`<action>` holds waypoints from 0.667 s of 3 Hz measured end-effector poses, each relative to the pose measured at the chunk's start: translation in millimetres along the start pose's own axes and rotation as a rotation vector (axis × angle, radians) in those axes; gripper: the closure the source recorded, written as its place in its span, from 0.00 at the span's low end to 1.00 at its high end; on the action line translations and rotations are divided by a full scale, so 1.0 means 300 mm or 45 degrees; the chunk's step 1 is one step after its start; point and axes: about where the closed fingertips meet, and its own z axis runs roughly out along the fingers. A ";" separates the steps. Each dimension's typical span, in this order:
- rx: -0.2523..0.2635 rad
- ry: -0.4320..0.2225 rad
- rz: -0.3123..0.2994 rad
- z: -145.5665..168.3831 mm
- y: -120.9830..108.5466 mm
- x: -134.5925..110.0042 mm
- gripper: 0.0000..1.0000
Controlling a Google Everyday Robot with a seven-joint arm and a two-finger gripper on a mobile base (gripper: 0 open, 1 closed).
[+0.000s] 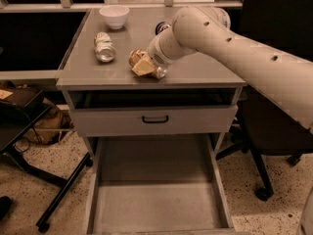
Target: Pick orange can from middle drawer and place on counter
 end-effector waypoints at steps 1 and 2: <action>0.000 0.000 0.000 0.000 0.000 0.000 0.00; 0.000 0.000 0.000 0.000 0.000 0.000 0.00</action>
Offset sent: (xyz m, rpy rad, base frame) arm 0.0000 0.0000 0.0000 0.0000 0.0000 0.0000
